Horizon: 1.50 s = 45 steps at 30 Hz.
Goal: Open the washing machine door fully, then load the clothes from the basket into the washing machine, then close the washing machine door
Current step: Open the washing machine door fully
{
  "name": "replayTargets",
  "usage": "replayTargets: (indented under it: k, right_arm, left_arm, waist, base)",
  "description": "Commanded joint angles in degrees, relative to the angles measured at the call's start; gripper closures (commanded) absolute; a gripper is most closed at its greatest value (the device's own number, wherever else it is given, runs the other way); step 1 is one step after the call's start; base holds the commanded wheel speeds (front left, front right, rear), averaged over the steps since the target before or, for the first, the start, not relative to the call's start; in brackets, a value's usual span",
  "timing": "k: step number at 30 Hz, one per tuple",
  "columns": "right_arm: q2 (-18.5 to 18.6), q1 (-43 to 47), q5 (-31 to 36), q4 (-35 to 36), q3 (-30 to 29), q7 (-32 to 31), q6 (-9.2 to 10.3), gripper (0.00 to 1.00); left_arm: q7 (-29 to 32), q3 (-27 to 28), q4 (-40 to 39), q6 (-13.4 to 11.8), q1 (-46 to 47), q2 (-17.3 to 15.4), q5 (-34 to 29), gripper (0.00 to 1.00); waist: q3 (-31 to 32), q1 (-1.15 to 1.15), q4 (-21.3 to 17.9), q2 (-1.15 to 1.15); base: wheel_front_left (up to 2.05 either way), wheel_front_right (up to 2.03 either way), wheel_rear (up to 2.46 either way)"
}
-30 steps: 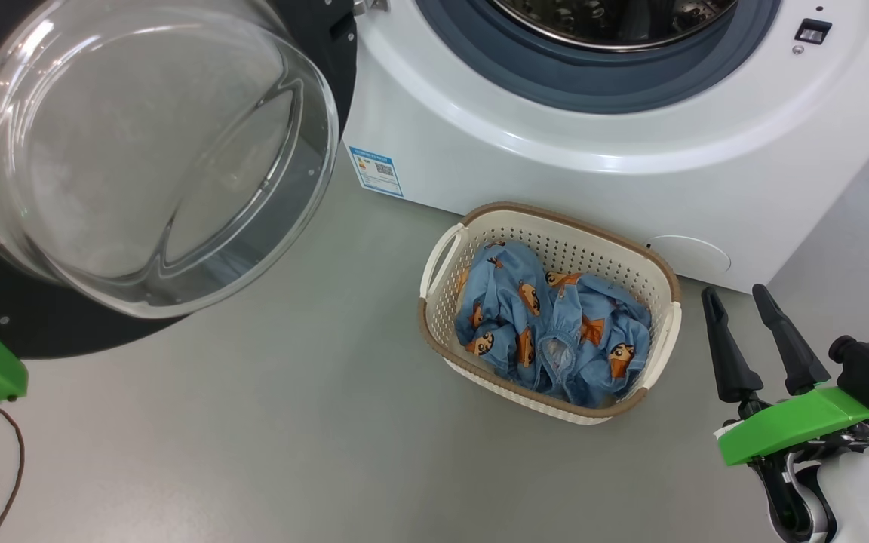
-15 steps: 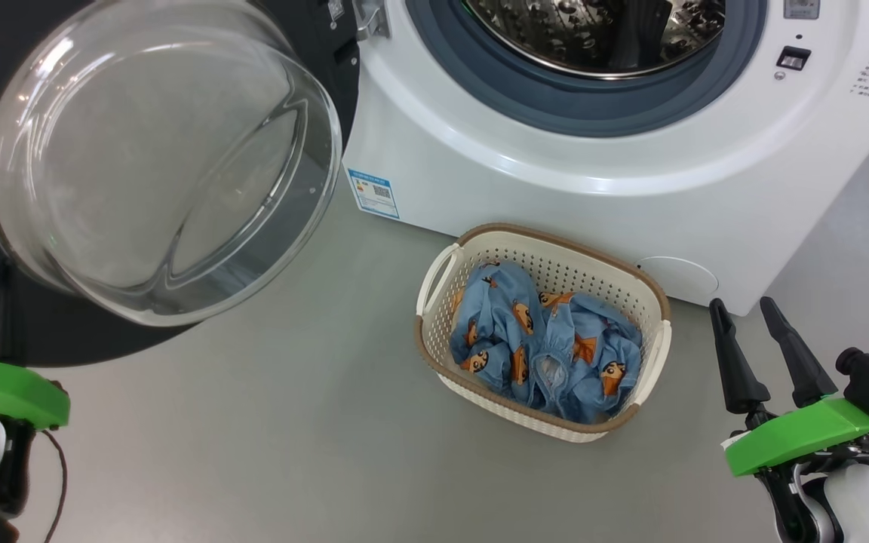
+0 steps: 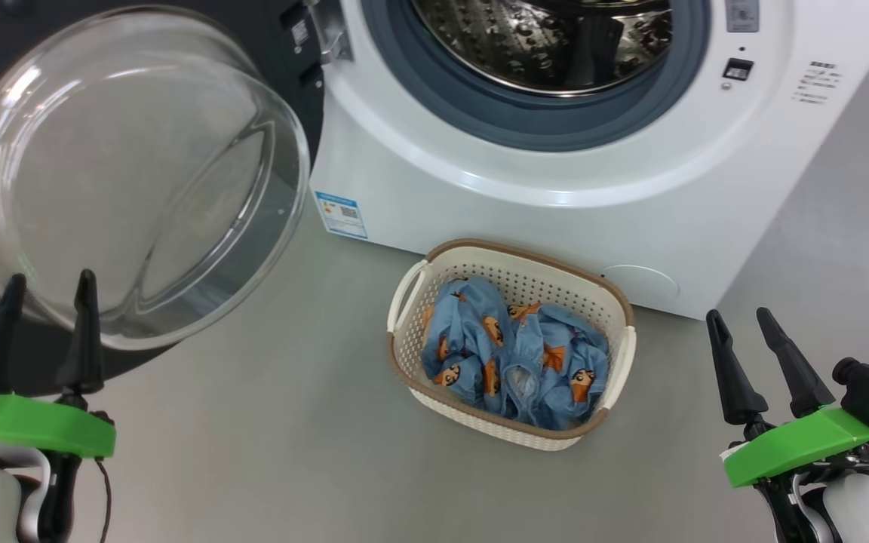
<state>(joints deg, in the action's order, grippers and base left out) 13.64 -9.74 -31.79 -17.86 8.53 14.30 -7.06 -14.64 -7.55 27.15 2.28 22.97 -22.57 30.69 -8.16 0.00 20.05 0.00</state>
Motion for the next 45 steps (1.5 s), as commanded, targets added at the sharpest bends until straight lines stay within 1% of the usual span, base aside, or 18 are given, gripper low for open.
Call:
replayTargets:
  k: [1, 9, 11, 12, 21, 31, 37, 45]
  right_arm:
    - [0.95, 0.03, 0.01, 1.33, 1.08, 0.7, -0.43, 0.0]
    - [1.73, 0.86, 0.02, 3.04, 1.69, 0.7, -0.43, 0.0]
    - [1.99, 1.07, -0.02, 3.14, 1.85, 0.7, -0.43, 0.0]
    - [2.16, 1.36, -0.05, 3.28, 2.02, 0.7, -0.43, 0.0]
    - [2.98, 1.65, -0.01, 3.62, 2.87, 0.7, -0.43, 0.0]
    - [3.48, 2.79, 0.15, 3.71, 3.1, 0.7, -0.43, 0.0]
    - [4.22, 2.8, 0.79, 3.97, 2.39, 0.7, -0.43, 0.0]
    - [4.47, 2.66, 1.69, 4.47, 1.36, 0.7, -0.43, 0.0]
  left_arm:
    - [-0.26, 1.97, -2.27, -0.7, 0.38, -2.53, 0.69, 0.0]
    - [-0.11, 0.89, -6.08, -1.46, -2.54, -0.86, 1.17, 0.0]
    - [-0.12, 0.75, -6.61, -1.44, -3.18, -0.38, 1.48, 0.0]
    - [-0.14, 0.6, -7.15, -1.55, -3.9, 0.04, 1.57, 0.0]
    - [-0.25, 0.19, -8.4, -1.77, -7.12, 1.36, 1.51, 0.0]
    - [-0.34, 0.97, -9.21, -1.13, -10.97, 3.48, 1.85, 0.0]
    - [-0.35, 2.38, -9.96, -0.78, -12.41, 4.29, 1.26, 0.0]
    - [-0.35, 3.51, -9.9, 0.42, -13.11, 5.68, 0.98, 0.0]
  waist:
    - [0.55, 0.0, -1.2, 0.0]
    - [2.29, 0.0, -5.3, 0.0]
    - [2.69, 0.0, -6.48, 0.0]
    - [3.08, 0.0, -7.7, 0.0]
    - [4.39, 0.0, -13.13, 0.0]
    - [6.61, 0.0, -18.28, 0.0]
    - [6.81, 0.0, -20.24, 0.0]
    - [7.11, 0.0, -21.35, 0.0]
  base:
    - [0.0, 0.0, 0.0]
    - [0.0, 0.0, 0.0]
    - [0.0, 0.0, 0.0]
    - [0.0, 0.0, 0.0]
    - [0.0, 0.0, 0.0]
    - [0.0, 0.0, 0.0]
    - [0.0, 0.0, 0.0]
    - [0.0, 0.0, 0.0]
